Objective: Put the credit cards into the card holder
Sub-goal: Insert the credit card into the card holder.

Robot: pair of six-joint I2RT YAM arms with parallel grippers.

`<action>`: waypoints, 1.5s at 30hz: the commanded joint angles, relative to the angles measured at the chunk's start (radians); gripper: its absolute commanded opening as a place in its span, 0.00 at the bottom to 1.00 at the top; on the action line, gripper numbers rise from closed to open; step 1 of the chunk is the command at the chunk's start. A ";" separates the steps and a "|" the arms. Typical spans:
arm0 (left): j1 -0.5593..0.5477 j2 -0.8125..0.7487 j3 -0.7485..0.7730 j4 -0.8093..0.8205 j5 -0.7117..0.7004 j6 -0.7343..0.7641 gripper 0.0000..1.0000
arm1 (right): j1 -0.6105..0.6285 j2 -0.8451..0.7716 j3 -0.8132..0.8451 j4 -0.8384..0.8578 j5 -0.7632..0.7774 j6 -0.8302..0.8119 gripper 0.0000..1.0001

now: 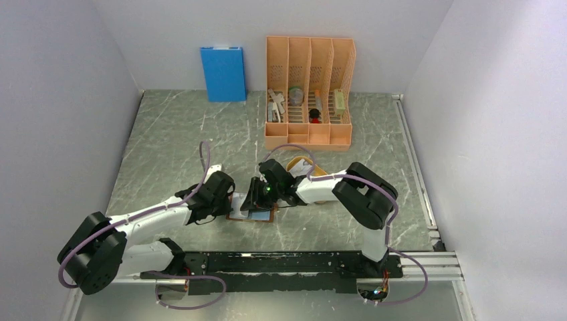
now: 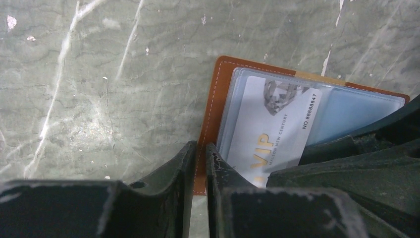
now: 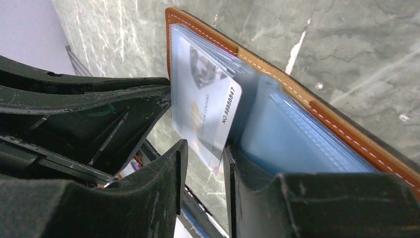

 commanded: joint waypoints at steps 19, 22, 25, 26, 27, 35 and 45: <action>0.000 -0.063 0.012 -0.085 -0.034 -0.012 0.20 | 0.030 -0.057 0.061 -0.239 0.202 -0.067 0.47; 0.000 -0.060 0.014 -0.084 -0.037 -0.012 0.20 | 0.030 -0.071 0.056 -0.236 0.214 -0.065 0.45; 0.000 -0.050 0.016 -0.079 -0.041 -0.010 0.20 | 0.030 -0.086 0.048 -0.230 0.225 -0.061 0.41; 0.000 -0.045 0.015 -0.077 -0.041 -0.010 0.20 | 0.029 -0.085 0.050 -0.235 0.229 -0.063 0.39; 0.001 -0.040 0.015 -0.074 -0.041 -0.010 0.20 | 0.028 -0.081 0.052 -0.236 0.228 -0.066 0.38; 0.001 -0.011 0.008 -0.039 -0.007 -0.006 0.20 | 0.025 -0.036 0.069 -0.212 0.179 -0.072 0.36; 0.000 0.028 0.006 -0.002 0.028 0.007 0.18 | 0.036 -0.031 0.075 -0.157 0.138 -0.087 0.36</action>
